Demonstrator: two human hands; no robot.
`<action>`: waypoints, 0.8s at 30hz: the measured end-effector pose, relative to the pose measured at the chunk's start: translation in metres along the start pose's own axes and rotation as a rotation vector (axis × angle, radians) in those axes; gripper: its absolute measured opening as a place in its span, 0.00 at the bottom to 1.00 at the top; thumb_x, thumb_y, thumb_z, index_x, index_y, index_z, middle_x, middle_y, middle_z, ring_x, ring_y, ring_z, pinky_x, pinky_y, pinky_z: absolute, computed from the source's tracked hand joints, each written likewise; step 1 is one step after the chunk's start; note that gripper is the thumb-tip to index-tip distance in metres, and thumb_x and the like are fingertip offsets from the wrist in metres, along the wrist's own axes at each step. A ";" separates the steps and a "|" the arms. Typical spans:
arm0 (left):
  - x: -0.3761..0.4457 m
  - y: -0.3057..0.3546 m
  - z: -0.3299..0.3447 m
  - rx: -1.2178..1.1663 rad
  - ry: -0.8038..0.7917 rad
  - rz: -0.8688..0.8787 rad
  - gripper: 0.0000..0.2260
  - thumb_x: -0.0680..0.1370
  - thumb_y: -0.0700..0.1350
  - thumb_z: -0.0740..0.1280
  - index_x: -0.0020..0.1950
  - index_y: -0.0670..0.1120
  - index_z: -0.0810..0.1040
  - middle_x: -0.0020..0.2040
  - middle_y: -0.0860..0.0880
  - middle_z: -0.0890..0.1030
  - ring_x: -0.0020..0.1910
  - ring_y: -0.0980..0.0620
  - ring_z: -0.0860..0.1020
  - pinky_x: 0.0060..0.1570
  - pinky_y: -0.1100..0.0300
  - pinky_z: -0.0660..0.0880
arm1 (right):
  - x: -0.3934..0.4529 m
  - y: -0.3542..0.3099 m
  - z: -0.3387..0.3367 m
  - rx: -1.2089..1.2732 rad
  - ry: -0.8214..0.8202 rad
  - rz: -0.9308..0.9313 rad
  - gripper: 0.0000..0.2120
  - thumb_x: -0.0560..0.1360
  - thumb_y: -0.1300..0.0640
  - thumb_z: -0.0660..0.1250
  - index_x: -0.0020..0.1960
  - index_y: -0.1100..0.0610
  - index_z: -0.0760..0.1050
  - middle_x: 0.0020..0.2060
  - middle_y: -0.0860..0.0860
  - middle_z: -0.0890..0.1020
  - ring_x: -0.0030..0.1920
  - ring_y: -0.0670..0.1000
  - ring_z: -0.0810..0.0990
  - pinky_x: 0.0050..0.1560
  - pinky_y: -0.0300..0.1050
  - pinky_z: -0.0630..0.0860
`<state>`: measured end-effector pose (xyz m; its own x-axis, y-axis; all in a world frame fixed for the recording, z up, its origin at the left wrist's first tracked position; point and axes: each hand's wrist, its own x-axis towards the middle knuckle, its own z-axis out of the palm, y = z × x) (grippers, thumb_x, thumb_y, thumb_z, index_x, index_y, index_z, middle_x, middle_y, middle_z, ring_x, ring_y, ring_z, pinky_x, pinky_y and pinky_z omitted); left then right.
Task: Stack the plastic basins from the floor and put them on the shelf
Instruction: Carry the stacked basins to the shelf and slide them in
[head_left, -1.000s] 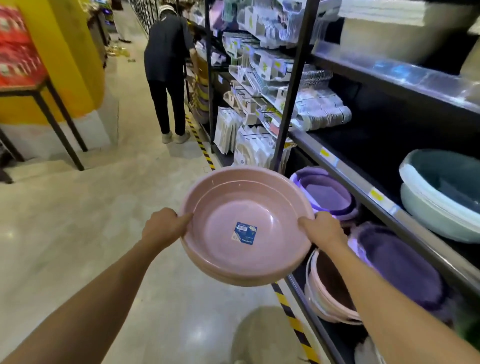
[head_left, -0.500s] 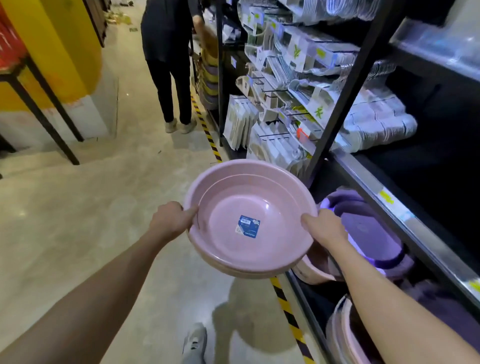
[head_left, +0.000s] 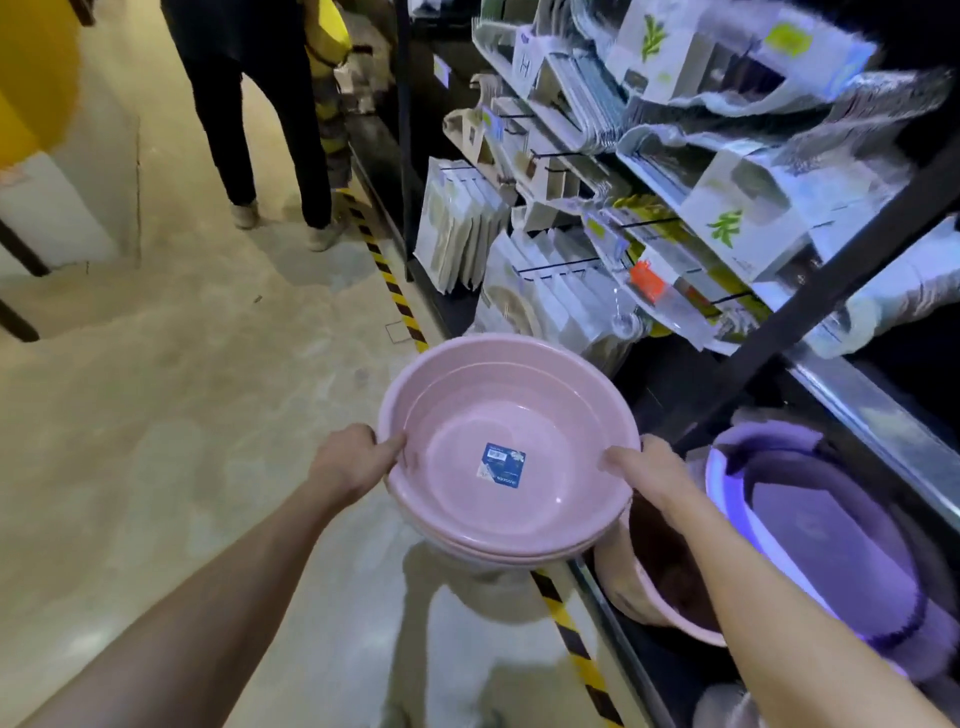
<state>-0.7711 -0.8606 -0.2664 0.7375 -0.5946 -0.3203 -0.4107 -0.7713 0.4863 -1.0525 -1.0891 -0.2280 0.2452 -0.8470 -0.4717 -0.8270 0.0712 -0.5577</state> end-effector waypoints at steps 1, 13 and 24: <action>0.015 -0.002 0.013 -0.001 -0.001 0.002 0.23 0.79 0.61 0.61 0.33 0.46 0.74 0.31 0.49 0.75 0.31 0.49 0.73 0.31 0.56 0.65 | 0.017 0.007 0.010 0.012 -0.003 0.004 0.22 0.69 0.51 0.72 0.60 0.60 0.76 0.53 0.58 0.83 0.52 0.60 0.81 0.55 0.55 0.79; 0.177 -0.115 0.263 -0.075 0.041 -0.075 0.25 0.69 0.64 0.56 0.34 0.41 0.75 0.32 0.45 0.77 0.32 0.46 0.74 0.33 0.54 0.64 | 0.213 0.166 0.231 0.120 0.110 -0.042 0.14 0.71 0.51 0.68 0.55 0.54 0.76 0.47 0.51 0.82 0.45 0.54 0.80 0.39 0.46 0.73; 0.271 -0.222 0.445 -0.027 0.061 0.009 0.26 0.69 0.63 0.57 0.36 0.41 0.78 0.32 0.45 0.76 0.32 0.47 0.73 0.35 0.55 0.67 | 0.351 0.283 0.385 0.105 0.139 -0.092 0.12 0.67 0.50 0.68 0.47 0.55 0.79 0.45 0.52 0.83 0.47 0.58 0.81 0.46 0.52 0.79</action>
<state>-0.7188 -0.9514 -0.8226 0.7656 -0.5856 -0.2664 -0.4030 -0.7593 0.5110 -1.0055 -1.1640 -0.8138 0.2385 -0.9167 -0.3205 -0.7452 0.0389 -0.6657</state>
